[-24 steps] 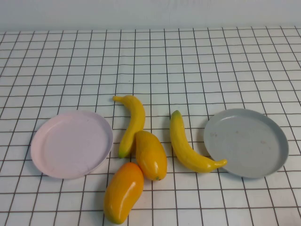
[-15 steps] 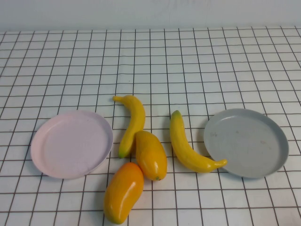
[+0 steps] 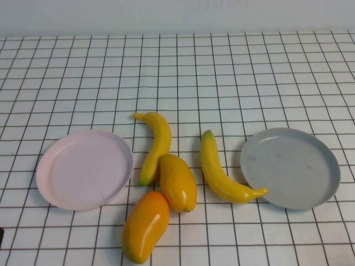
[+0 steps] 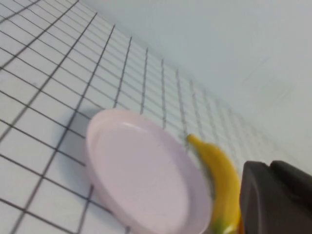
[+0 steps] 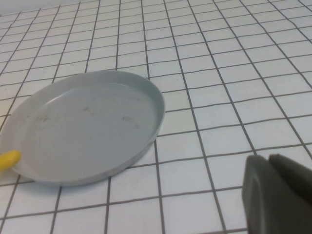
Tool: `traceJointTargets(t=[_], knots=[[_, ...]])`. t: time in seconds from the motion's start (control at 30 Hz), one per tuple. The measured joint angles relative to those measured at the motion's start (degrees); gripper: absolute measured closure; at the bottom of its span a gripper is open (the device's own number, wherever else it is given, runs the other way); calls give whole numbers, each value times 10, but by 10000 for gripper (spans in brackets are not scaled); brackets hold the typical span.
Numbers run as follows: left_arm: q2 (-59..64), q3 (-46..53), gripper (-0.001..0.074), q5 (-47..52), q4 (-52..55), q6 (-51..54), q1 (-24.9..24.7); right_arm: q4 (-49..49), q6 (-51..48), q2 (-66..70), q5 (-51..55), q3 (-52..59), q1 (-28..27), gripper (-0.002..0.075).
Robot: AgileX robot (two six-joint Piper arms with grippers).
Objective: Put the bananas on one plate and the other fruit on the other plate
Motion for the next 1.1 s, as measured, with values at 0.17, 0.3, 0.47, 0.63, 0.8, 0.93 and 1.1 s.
traceJointTargets(t=[0.17, 0.3, 0.47, 0.63, 0.8, 0.93, 1.1], knots=[[0, 0, 740, -43, -132, -3, 0, 0, 0, 0, 0, 0, 0, 742], [0, 0, 740, -52, -148, -3, 0, 0, 0, 0, 0, 0, 0, 742], [0, 0, 740, -67, -150, -4, 0, 0, 0, 0, 0, 0, 0, 742], [0, -9, 740, -48, -152, -4, 1, 0, 0, 0, 0, 0, 0, 742], [30, -150, 740, 92, -102, 119, 1, 0, 0, 0, 0, 0, 0, 742], [145, -290, 740, 202, 3, 161, 1, 0, 0, 0, 0, 0, 0, 742], [323, -418, 740, 328, 105, 183, 1, 0, 0, 0, 0, 0, 0, 742]])
